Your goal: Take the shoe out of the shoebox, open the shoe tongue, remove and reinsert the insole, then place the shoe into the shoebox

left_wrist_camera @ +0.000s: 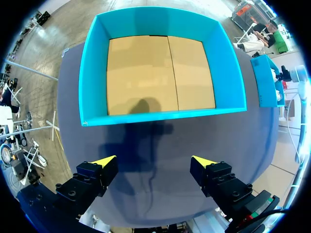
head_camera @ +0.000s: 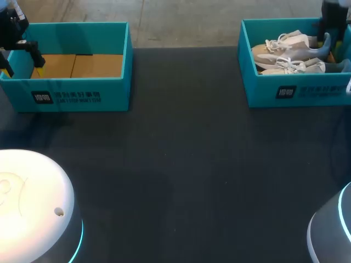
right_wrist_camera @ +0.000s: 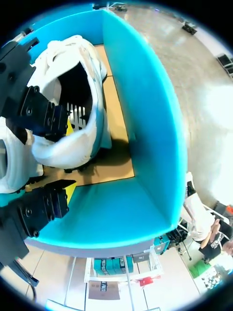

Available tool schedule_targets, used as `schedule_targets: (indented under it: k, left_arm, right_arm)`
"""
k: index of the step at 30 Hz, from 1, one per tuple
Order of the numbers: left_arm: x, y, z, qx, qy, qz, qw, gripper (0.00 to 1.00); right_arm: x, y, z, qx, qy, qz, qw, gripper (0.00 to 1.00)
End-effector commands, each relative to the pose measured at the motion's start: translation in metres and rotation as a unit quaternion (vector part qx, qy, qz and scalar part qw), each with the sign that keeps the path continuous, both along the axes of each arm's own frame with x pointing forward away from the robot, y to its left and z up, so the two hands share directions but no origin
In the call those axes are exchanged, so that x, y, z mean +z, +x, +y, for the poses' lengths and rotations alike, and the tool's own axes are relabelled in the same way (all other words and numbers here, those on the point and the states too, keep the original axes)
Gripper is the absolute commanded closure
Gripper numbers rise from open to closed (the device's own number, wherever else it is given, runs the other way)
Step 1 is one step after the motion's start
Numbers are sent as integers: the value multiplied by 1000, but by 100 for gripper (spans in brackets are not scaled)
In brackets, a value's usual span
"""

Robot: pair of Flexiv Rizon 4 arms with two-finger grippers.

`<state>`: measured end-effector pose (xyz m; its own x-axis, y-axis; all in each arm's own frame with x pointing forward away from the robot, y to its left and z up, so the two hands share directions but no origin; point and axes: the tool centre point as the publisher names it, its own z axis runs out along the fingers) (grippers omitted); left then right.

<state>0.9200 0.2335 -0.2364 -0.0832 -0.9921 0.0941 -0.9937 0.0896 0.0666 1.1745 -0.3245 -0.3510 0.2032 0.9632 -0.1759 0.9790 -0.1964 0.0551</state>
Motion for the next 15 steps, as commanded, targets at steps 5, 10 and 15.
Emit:
schedule_targets:
  k: [5, 10, 15]
  left_arm:
    - [1, 0, 0, 0, 1, 1, 1000, 0]
    - [1, 0, 0, 0, 1, 1, 1000, 0]
    - [1, 0, 0, 0, 1, 1, 1000, 0]
  right_arm:
    - [38, -21, 15, -7, -7, -23, 1000, 0]
    - [64, -30, 32, -4, 2, -37, 999, 0]
    - [93, -43, 53, -3, 11, -43, 999, 0]
